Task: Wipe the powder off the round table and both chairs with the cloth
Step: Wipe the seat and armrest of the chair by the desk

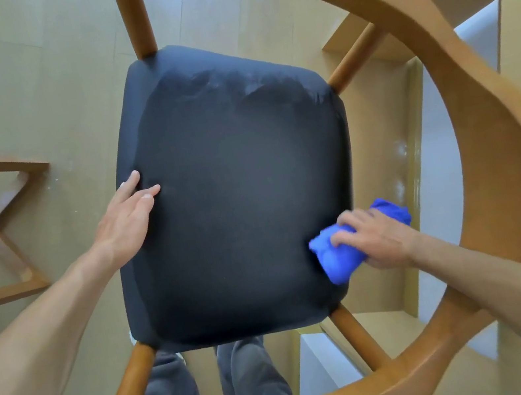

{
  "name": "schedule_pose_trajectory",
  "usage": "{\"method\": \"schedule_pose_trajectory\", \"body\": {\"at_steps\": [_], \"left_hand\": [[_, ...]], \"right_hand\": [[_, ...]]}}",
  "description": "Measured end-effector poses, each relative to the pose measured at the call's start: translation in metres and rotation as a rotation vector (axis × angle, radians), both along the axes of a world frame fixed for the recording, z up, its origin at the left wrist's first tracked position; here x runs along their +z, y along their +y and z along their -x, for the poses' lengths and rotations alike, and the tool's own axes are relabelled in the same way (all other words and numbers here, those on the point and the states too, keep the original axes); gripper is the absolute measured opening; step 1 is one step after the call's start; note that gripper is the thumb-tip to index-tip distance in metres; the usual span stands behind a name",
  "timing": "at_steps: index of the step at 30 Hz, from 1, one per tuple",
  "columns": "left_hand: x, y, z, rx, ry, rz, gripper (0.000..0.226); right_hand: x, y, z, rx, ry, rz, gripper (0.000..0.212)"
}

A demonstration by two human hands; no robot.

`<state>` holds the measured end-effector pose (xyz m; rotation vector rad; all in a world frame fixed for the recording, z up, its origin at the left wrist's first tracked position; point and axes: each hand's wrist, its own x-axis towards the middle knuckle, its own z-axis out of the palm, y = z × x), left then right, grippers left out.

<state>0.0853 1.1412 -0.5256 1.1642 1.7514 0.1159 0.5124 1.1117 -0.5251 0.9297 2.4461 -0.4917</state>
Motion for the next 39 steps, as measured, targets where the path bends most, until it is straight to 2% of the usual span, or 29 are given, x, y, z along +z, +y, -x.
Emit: {"method": "schedule_pose_trajectory", "body": {"at_steps": [3, 6, 8, 10, 14, 18, 20, 23, 25, 28, 30, 31, 34, 36, 39], "left_hand": [[0.001, 0.001, -0.003, -0.01, 0.015, 0.001, 0.043], [0.001, 0.001, -0.002, -0.032, 0.034, 0.006, 0.043], [0.0, 0.001, -0.001, -0.045, 0.039, 0.007, 0.043], [-0.001, 0.0, -0.001, -0.054, 0.04, 0.006, 0.043], [0.001, -0.001, -0.004, -0.081, 0.044, -0.013, 0.044], [0.002, 0.0, 0.006, -0.129, 0.003, 0.026, 0.046], [0.004, 0.001, 0.01, -0.16, -0.018, 0.054, 0.047], [0.012, 0.007, 0.016, -0.205, -0.027, 0.085, 0.049], [0.018, 0.012, 0.018, -0.23, -0.011, 0.077, 0.049], [0.029, 0.018, 0.014, -0.205, 0.011, -0.007, 0.045], [0.038, 0.024, 0.007, -0.182, -0.074, -0.004, 0.041], [0.043, 0.029, 0.001, -0.157, -0.172, 0.063, 0.038], [0.058, 0.043, -0.016, -0.127, -0.452, 0.316, 0.04], [0.063, 0.051, -0.026, -0.136, -0.536, 0.352, 0.044], [0.066, 0.061, -0.038, -0.136, -0.608, 0.33, 0.042]], "right_hand": [[0.002, 0.008, 0.011, -0.726, 0.006, -0.058, 0.051], [-0.001, -0.013, 0.042, -1.496, 0.134, -0.05, 0.041], [-0.005, -0.041, 0.065, -1.859, 0.227, -0.106, 0.036], [-0.006, -0.066, 0.088, -2.053, 0.209, -0.165, 0.038], [-0.002, -0.086, 0.146, -2.18, 0.019, -0.151, 0.045], [0.008, -0.092, 0.236, -2.225, -0.047, 0.005, 0.048], [0.019, -0.09, 0.272, -2.23, 0.051, 0.134, 0.041], [0.037, -0.081, 0.29, -2.213, 0.346, 0.343, 0.03], [0.05, -0.073, 0.289, -2.143, 0.557, 0.448, 0.033], [0.067, -0.056, 0.283, -2.121, 0.821, 0.499, 0.033], [0.075, -0.044, 0.277, -2.166, 0.972, 0.532, 0.028], [0.077, -0.038, 0.273, -2.178, 1.034, 0.544, 0.025], [0.08, -0.018, 0.261, -2.153, 1.127, 0.547, 0.022], [0.08, -0.002, 0.253, -2.101, 1.132, 0.549, 0.025], [0.077, 0.018, 0.243, -2.082, 1.152, 0.595, 0.046]]}}
